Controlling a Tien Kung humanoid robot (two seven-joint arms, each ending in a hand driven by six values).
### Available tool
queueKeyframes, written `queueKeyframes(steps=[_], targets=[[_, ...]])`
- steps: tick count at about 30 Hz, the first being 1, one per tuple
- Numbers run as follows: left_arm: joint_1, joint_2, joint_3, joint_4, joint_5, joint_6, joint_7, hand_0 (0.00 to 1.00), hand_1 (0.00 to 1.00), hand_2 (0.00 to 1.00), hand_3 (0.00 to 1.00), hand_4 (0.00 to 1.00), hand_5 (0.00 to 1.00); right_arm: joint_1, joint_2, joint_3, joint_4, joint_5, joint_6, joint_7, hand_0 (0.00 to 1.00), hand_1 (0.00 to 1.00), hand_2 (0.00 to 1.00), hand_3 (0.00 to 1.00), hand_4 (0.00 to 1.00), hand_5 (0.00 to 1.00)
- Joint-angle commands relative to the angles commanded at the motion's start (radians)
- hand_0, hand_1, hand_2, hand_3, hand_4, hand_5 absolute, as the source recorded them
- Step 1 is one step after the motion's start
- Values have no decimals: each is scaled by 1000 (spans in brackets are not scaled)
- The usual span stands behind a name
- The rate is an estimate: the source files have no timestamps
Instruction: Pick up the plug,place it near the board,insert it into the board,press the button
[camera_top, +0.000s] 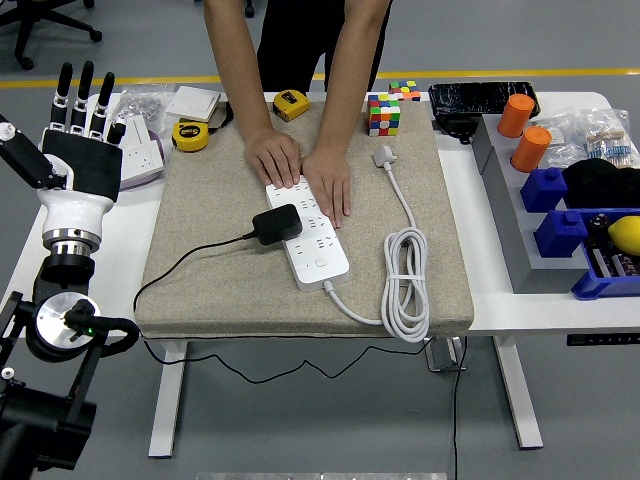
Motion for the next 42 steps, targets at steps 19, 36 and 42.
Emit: queueKeyframes(steps=[19,36,42], targets=[[-183,114,150,255,791,22,191,997,912,805,781,998,642,5,2,3,0,1,1,0,815,720,695,607,883,565],[-279,101,403,420,1432,-39,363,998,974,914,885,998,377,6,0,-6,0,3,2,-1,815,720,696,607,882,565],[-293,55,454,486,1487,-32,366,965,910,837,825,998,375,6,-1,-10,0,3,2,-1,816,719,695,606,882,568]])
